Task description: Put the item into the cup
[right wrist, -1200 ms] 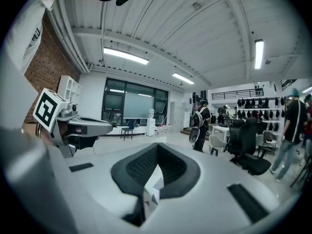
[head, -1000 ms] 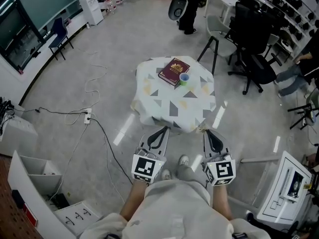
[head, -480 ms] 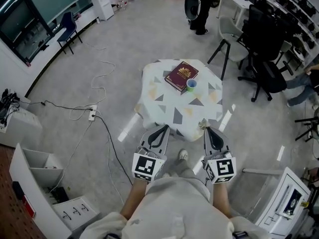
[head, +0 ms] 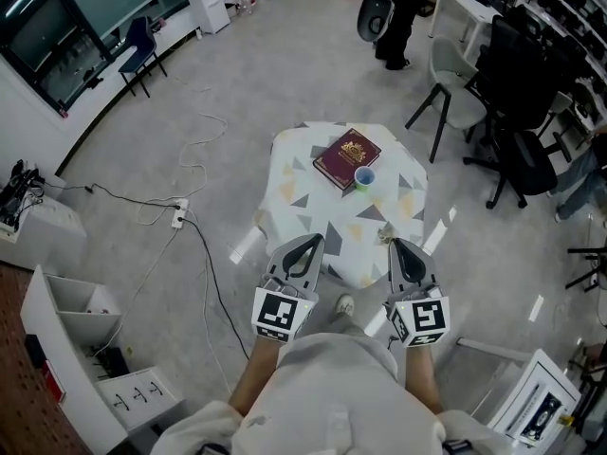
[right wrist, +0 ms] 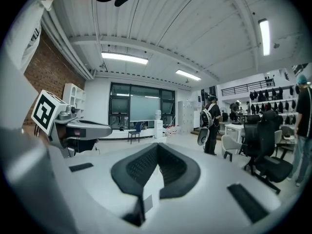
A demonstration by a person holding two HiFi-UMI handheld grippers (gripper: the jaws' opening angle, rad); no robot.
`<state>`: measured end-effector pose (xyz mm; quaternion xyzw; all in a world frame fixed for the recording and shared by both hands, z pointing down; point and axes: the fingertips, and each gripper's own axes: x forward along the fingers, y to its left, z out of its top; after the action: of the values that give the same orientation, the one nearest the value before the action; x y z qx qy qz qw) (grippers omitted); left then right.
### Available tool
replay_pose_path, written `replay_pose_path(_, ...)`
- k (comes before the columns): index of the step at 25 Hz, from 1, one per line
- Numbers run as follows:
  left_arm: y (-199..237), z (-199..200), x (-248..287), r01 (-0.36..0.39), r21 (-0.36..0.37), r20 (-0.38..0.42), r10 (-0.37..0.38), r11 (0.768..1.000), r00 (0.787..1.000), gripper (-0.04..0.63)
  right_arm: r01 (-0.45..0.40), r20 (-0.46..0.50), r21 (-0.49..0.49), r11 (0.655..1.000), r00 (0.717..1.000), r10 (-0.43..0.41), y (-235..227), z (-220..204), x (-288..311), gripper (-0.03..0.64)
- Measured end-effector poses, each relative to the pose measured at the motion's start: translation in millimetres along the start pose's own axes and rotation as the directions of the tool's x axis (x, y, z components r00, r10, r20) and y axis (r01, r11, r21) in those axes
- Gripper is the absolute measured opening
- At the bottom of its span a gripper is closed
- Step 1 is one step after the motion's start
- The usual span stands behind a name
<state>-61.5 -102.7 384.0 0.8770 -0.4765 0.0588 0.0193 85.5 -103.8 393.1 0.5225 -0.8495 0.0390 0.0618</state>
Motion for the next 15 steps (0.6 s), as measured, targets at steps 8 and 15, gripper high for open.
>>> replay_pose_path(8, 1.2, 13.2, 39.7, -0.06, 0.019, -0.004, 0.06, 0.998, 0.998, 0.012, -0.065, 0.02, 0.002, 0.998, 0.998, 0.065, -36.4, 10.3, 29.0, 0.005)
replay_pose_path(15, -2.5, 11.8, 64.4, -0.08, 0.005, -0.011, 0.08, 0.997, 0.997, 0.012, -0.092, 0.01, 0.002, 0.996, 0.996, 0.092, -57.7, 8.9, 44.7, 0.005)
